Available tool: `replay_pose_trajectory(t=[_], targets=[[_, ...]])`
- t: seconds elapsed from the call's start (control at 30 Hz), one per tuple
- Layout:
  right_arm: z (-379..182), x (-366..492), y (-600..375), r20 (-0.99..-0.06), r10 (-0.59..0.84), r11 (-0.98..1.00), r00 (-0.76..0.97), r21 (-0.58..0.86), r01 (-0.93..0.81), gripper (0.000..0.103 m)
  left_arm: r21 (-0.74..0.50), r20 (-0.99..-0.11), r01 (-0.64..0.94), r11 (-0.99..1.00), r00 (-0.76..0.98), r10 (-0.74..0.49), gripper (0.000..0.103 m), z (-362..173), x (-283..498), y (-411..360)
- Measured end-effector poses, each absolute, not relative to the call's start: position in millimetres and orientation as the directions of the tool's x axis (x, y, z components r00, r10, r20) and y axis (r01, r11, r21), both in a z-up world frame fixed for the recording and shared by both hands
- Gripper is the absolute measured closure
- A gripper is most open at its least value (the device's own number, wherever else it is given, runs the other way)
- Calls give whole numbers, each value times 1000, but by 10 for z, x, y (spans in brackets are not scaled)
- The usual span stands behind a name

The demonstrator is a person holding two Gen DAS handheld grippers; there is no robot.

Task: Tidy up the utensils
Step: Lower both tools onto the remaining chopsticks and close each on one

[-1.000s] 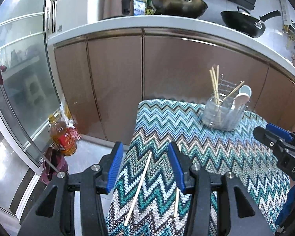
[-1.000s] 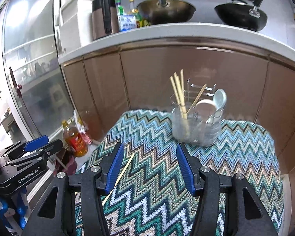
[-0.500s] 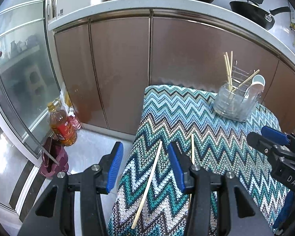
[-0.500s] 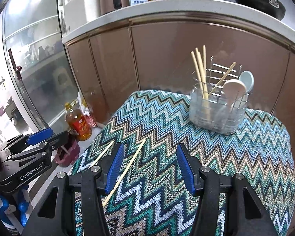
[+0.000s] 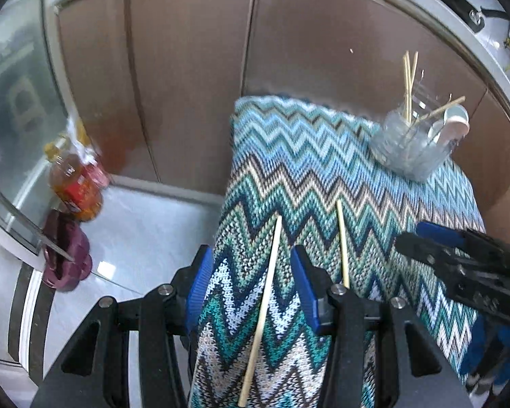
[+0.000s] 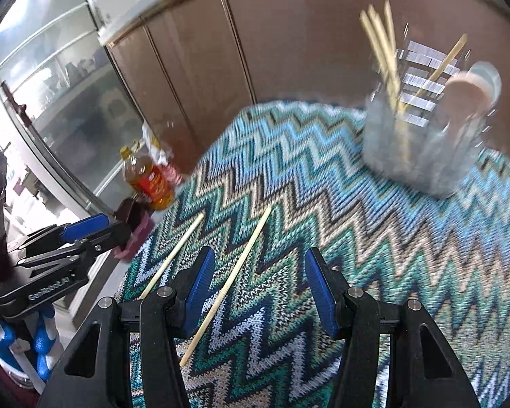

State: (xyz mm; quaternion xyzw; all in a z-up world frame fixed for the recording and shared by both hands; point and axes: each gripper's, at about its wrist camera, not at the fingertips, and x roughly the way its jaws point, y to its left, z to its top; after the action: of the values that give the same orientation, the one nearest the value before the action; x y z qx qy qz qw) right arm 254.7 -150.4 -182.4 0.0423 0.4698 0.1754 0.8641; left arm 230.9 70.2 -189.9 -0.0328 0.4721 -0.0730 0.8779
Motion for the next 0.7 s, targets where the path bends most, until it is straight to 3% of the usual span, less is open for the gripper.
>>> replay_pose_trajectory(t=[0.13,0.4,0.7], targets=[[-2063,2855,-1484,-843,358,927,401,271,-258,50,-172,-865,150,974,449,-222,58,-2034,2494,719],[-2369,3318,-1317,-892,357,922,277,290,-257,69,-211,-905,215,954,326,-274,59,-2220,2818,589],[-2455,3557,-1212,-918,329,925,222,266,-270,75,-174,-940,251,952,247,-237,73,-2426,3064,388]])
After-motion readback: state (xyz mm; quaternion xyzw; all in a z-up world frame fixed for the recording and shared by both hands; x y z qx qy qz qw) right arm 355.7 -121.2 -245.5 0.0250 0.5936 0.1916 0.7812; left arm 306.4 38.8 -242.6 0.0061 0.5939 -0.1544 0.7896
